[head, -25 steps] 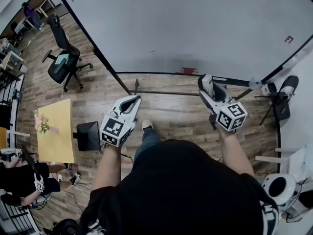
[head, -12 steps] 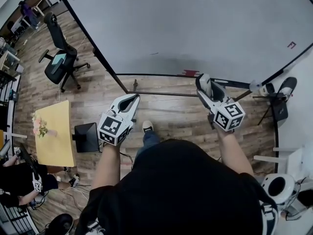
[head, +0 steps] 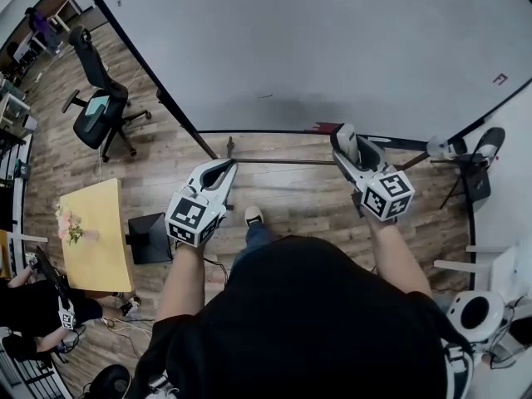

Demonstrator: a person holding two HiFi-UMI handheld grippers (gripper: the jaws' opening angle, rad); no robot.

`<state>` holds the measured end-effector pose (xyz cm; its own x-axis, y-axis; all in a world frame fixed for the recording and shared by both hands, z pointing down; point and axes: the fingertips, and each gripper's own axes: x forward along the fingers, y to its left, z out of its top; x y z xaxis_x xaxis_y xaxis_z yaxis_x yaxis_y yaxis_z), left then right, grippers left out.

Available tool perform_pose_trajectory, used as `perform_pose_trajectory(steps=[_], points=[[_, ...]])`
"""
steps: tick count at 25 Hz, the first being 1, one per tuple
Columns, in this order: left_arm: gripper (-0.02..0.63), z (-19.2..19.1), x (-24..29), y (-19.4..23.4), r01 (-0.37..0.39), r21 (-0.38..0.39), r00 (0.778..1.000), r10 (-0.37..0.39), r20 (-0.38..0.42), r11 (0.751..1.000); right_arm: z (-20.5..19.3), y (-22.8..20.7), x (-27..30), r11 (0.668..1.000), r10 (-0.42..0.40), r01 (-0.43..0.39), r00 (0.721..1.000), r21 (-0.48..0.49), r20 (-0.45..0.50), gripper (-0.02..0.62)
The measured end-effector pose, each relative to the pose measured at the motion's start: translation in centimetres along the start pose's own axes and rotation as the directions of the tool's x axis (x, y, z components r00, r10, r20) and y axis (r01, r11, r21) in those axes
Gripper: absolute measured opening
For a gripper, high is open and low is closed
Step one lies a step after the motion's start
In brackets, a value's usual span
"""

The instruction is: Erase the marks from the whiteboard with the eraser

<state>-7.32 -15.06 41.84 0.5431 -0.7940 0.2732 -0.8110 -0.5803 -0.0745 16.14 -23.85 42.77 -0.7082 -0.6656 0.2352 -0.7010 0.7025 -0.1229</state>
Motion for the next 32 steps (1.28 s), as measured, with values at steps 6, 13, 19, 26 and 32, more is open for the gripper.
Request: perform_pose_trajectory(steps=[6,13,19,26,32], points=[[0.011,-0.2,0.4,1.8,0.012,0.002,1.0,-0.012,-0.002,1.0,-0.2,0.1,1.6,1.0,-0.014,0.014,1.0,-0.01,-0.016,0.262],[0.011,-0.4,1.7,3.5,0.028,0.001,1.0,-0.028,-0.002,1.0,-0.8,-0.3,3.8,0.993,-0.054,0.05,0.998,-0.11,-0.041,0.262],[0.011,-0.5,3.2,4.7,0.042,0.002,0.999,-0.042,-0.009,0.999,-1.4,-0.9,6.1,0.981,-0.068,0.055,0.996,-0.187,-0.059,0.262],[0.011,-0.5,4.2,6.1,0.054,-0.003,0.998,-0.054,-0.014,0.999,-2.2,-0.8,8.8,0.976,-0.068,0.049,0.994,-0.212,-0.083,0.262],[0.011,-0.7,5.4,7.2,0.065,-0.004,0.998,-0.065,-0.02,0.998,-3.0,-0.8,11.1,0.943,-0.095,0.055,0.989,-0.329,-0.109,0.262]])
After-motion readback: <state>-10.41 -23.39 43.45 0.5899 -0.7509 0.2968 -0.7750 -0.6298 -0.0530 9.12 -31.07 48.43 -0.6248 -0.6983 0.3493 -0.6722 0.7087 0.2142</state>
